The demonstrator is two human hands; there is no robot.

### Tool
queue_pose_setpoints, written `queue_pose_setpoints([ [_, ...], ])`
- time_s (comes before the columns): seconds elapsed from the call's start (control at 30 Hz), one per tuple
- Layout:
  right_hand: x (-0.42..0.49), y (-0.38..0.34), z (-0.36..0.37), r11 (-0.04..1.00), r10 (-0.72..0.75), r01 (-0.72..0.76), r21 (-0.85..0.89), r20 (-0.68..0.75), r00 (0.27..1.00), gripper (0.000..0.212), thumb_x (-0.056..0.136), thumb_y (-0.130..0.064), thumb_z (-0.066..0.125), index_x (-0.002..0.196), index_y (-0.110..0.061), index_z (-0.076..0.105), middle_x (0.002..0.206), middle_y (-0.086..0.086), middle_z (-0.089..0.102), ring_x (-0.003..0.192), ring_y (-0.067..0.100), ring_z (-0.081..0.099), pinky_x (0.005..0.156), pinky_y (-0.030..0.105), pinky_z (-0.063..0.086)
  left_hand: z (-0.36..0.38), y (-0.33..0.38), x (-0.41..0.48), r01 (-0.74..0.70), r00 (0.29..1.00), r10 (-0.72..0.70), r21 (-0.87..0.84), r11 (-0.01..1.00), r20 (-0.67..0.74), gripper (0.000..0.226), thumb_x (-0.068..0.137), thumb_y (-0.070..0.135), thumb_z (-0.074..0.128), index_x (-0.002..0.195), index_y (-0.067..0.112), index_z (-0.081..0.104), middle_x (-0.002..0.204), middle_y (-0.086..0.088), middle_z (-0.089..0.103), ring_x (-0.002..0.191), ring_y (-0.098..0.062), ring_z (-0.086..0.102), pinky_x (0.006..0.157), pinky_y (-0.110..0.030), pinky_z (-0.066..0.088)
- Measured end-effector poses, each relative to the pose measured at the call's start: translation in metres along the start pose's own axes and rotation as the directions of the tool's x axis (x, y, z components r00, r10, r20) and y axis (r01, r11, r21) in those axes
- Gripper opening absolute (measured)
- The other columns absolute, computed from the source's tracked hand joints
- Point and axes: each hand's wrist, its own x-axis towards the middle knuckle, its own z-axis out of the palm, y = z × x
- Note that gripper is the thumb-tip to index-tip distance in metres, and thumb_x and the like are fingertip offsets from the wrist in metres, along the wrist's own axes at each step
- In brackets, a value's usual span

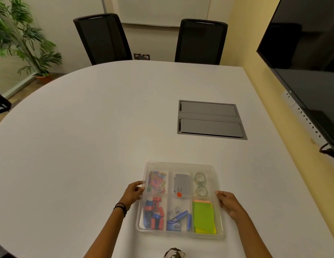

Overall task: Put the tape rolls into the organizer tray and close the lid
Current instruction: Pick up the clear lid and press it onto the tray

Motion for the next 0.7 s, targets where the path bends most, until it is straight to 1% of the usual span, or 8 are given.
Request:
queue_pose_setpoints([
  [0.13,-0.001,-0.002,-0.001,0.997,0.043,-0.047,0.058,0.067,0.997,0.026,0.097,-0.007,0.045,0.076,-0.008,0.062,0.048,-0.007,0.067,0.044,0.001,0.060,0.042,0.011,0.049,-0.002,0.002,0.001,0.013,0.999,-0.013,0.016,1.000,0.048,0.031,0.098,0.007,0.043,0.129,0.006,0.049,0.091,-0.016,0.062,0.084,-0.024,0.058,0.075,-0.034,0.053],
  [0.2,-0.002,-0.003,-0.002,0.998,0.040,-0.044,0.048,0.079,0.996,0.027,0.097,-0.008,0.045,0.075,-0.009,0.062,0.047,-0.008,0.067,0.047,0.003,0.059,0.043,0.011,0.049,-0.002,0.004,0.001,0.015,0.997,-0.016,0.021,1.000,0.072,0.032,0.098,0.006,0.042,0.130,0.007,0.047,0.095,-0.019,0.061,0.090,-0.028,0.057,0.084,-0.042,0.052],
  [0.27,-0.002,-0.004,-0.003,0.999,0.036,-0.040,0.033,0.087,0.996,0.027,0.097,-0.009,0.046,0.076,-0.010,0.062,0.049,-0.008,0.066,0.050,0.005,0.057,0.043,0.011,0.050,-0.002,0.004,0.000,0.015,0.996,-0.017,0.026,1.000,0.084,0.033,0.098,0.007,0.042,0.131,0.007,0.045,0.094,-0.019,0.060,0.092,-0.028,0.056,0.084,-0.041,0.051],
  [0.4,0.001,-0.004,-0.007,0.998,0.032,-0.037,0.053,0.096,0.995,0.019,0.095,-0.008,0.049,0.083,-0.007,0.063,0.062,0.000,0.066,0.057,0.009,0.058,0.046,0.013,0.052,-0.006,0.003,-0.001,0.022,0.993,-0.023,0.016,1.000,0.118,0.035,0.098,0.007,0.043,0.133,0.007,0.044,0.077,-0.008,0.058,0.086,-0.023,0.058,0.074,-0.029,0.055],
  [0.47,0.004,-0.004,-0.010,0.998,0.028,-0.033,0.044,0.109,0.994,0.013,0.094,-0.008,0.052,0.088,-0.005,0.063,0.065,0.002,0.068,0.058,0.011,0.061,0.053,0.019,0.053,-0.009,0.004,-0.001,0.026,0.991,-0.031,0.035,0.999,0.129,0.037,0.097,0.007,0.046,0.133,0.008,0.044,0.074,-0.005,0.055,0.080,-0.017,0.058,0.069,-0.023,0.056],
  [0.53,0.006,-0.006,-0.011,1.000,0.031,-0.031,-0.002,0.086,0.996,0.012,0.093,-0.011,0.055,0.098,-0.002,0.062,0.074,0.008,0.067,0.065,0.017,0.060,0.061,0.027,0.049,-0.013,0.007,0.002,0.048,0.987,-0.055,0.051,0.998,0.148,0.038,0.096,0.007,0.049,0.134,0.008,0.044,0.080,-0.008,0.057,0.082,-0.018,0.059,0.074,-0.027,0.057],
  [0.6,0.009,-0.011,-0.008,0.998,0.020,-0.019,-0.068,0.014,1.000,0.020,0.092,-0.016,0.057,0.104,0.000,0.060,0.084,0.013,0.064,0.069,0.020,0.057,0.061,0.029,0.046,-0.017,0.010,0.007,0.076,0.982,-0.087,0.073,0.994,0.166,0.041,0.095,0.009,0.052,0.134,0.009,0.042,0.092,-0.012,0.057,0.091,-0.023,0.058,0.084,-0.036,0.054],
  [0.7,0.012,-0.021,0.005,0.978,-0.130,0.106,-0.178,-0.132,0.983,0.026,0.090,-0.016,0.059,0.111,0.000,0.057,0.106,0.022,0.061,0.084,0.026,0.057,0.068,0.034,0.050,-0.012,0.014,0.017,0.006,0.998,-0.018,0.192,0.981,0.063,0.052,0.093,0.016,0.056,0.139,0.010,0.033,0.115,-0.017,0.053,0.103,-0.025,0.053,0.092,-0.039,0.048],
])
